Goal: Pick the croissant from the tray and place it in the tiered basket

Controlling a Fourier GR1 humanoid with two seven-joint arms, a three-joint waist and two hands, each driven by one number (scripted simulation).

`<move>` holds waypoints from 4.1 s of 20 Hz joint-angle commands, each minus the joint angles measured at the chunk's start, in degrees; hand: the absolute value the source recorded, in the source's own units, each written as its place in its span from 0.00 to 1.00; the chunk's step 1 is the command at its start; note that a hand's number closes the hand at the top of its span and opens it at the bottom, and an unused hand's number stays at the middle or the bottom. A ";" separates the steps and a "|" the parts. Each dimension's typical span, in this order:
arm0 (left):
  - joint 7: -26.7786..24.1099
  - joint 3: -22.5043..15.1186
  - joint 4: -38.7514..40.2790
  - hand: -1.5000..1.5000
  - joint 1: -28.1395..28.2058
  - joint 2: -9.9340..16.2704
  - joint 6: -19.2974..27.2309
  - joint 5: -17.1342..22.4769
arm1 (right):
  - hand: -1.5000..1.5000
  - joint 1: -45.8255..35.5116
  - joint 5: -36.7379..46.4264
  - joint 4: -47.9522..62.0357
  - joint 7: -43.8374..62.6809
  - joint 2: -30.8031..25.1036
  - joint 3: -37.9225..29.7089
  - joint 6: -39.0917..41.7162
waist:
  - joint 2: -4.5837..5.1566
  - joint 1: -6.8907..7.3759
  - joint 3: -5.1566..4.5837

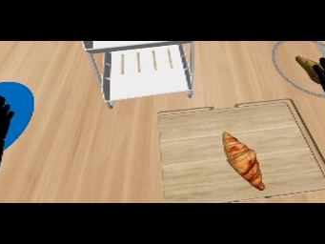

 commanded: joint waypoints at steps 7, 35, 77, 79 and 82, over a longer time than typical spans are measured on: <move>-2.53 -7.27 -5.20 0.50 -5.24 -7.15 0.15 -2.82 | 1.00 -7.89 -22.60 -0.38 0.02 15.85 -2.82 5.76 | 0.95 -2.78 2.45; 4.44 -16.70 -8.56 0.50 -9.98 -16.48 8.68 -12.53 | 0.00 -32.13 5.68 -36.64 24.98 -21.57 12.18 59.93 | -0.11 -1.29 -0.10; 5.16 -12.51 -12.35 0.50 -5.51 -20.95 2.19 -19.06 | 0.00 -23.16 51.99 -47.28 21.56 -10.97 33.78 65.16 | 0.47 -0.07 -0.02; 3.35 -11.32 -8.40 0.50 -7.29 -22.59 2.37 -19.04 | 0.00 -23.36 56.25 -46.04 18.27 -11.91 34.65 63.19 | 0.52 -0.39 -0.04; 5.46 -12.49 -13.51 0.50 -3.90 -21.83 2.00 -20.20 | 0.00 -17.66 62.22 -48.91 16.64 -13.66 35.66 57.75 | 0.36 -0.56 -0.02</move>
